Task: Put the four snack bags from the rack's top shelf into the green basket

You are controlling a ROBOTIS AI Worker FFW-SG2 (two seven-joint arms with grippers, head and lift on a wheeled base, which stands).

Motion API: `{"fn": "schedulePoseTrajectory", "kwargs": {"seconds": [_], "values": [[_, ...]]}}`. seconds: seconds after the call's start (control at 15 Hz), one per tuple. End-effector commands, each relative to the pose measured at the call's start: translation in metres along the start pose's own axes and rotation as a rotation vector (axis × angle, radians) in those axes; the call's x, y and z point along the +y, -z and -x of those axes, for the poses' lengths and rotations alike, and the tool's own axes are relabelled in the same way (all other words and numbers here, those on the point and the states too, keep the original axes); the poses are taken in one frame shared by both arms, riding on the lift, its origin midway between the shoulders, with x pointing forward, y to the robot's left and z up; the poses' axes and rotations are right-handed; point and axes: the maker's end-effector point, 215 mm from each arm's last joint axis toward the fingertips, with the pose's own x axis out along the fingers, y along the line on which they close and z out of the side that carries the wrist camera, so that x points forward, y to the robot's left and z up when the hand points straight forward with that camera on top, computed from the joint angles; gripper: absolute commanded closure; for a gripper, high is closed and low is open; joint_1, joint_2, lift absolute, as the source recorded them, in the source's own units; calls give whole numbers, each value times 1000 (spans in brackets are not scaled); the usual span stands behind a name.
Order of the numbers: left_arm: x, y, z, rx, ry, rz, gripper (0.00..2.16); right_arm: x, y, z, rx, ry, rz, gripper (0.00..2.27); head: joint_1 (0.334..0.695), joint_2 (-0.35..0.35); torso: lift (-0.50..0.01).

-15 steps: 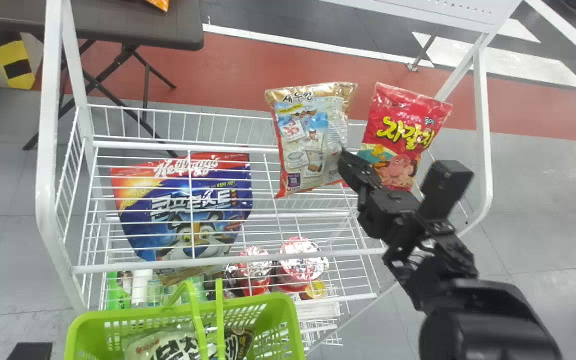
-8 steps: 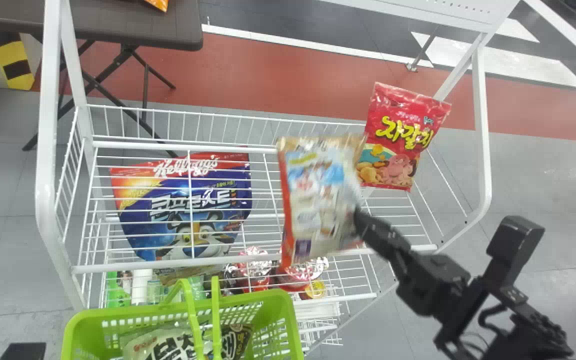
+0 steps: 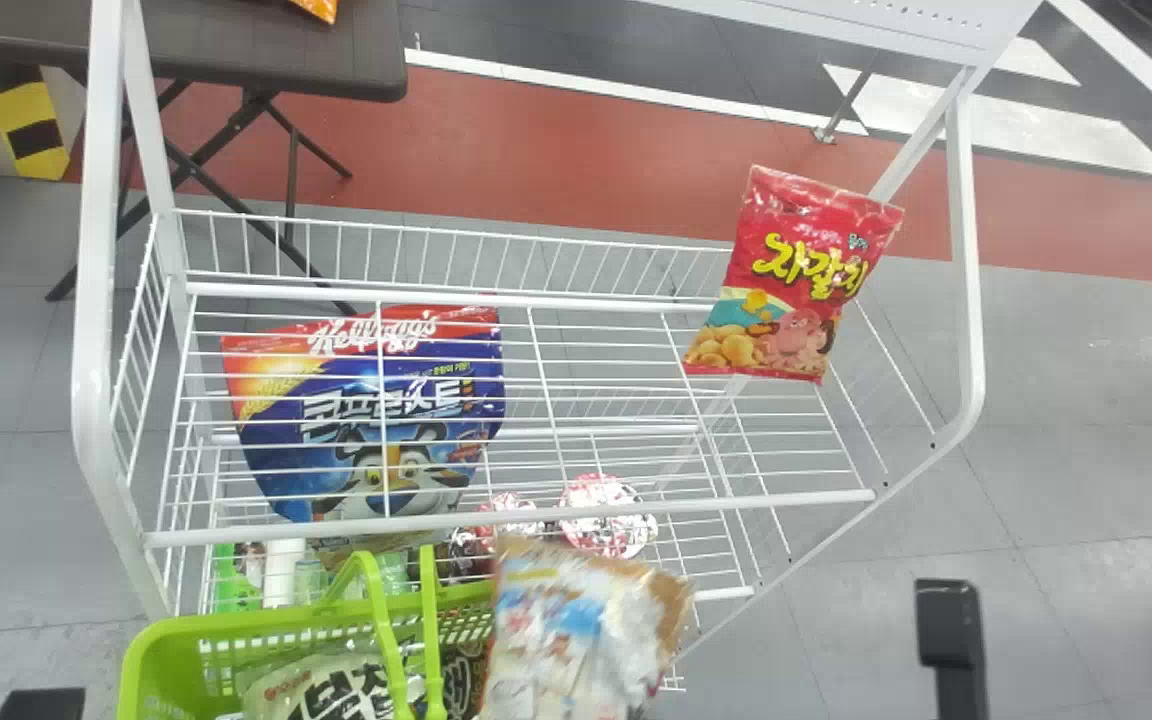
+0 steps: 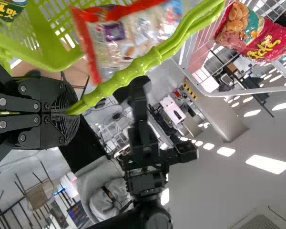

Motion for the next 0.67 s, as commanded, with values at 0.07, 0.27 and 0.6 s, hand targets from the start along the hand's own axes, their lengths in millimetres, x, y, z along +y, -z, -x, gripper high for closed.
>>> {"fn": "schedulePoseTrajectory", "kwargs": {"seconds": [0.07,0.27,0.6], "values": [[-1,1,-2,4,2,2,1760,29,28,-29,86,-72,3,2236,695,-350,0],[-4,1,-1,5,3,-2,1760,47,47,-52,146,-81,51,2236,695,-350,0],[-3,1,-1,7,2,-3,1760,15,65,-58,279,24,114,-1,695,-350,0]]}}
